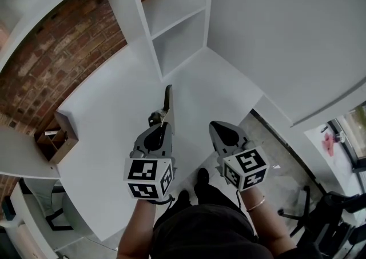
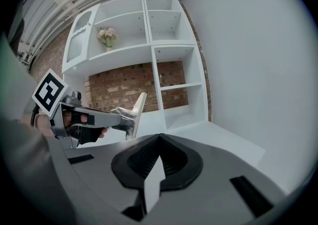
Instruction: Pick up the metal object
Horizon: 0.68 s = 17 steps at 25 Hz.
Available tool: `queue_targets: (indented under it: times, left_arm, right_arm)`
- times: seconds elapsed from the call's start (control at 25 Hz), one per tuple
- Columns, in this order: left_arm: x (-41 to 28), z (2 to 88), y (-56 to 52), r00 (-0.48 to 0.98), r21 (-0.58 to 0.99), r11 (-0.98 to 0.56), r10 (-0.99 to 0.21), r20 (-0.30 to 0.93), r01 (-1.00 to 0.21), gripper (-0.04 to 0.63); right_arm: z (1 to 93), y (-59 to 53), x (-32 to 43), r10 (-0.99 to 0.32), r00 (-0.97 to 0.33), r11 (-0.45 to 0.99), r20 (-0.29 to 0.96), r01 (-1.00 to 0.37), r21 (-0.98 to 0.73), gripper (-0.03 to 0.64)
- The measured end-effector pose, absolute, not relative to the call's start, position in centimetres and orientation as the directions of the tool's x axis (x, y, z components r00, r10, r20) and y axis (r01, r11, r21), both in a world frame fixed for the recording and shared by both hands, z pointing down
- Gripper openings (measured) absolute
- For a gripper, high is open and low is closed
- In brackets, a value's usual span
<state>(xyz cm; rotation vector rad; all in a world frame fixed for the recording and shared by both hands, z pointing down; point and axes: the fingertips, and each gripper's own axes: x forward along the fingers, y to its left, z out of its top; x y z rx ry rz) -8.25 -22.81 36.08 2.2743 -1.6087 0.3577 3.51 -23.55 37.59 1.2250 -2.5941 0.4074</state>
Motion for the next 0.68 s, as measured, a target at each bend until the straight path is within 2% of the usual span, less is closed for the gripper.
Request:
queue_targets:
  times: [0.68]
  left_arm:
    - [-10.7, 36.3, -19.3, 0.309, 0.115, -0.287, -0.864, 0.398, -0.951, 0.009]
  right_arm:
    - [37.3, -20.8, 2.2, -0.721, -0.606, 0.605, 0.337, -0.787, -0.122, 0.005]
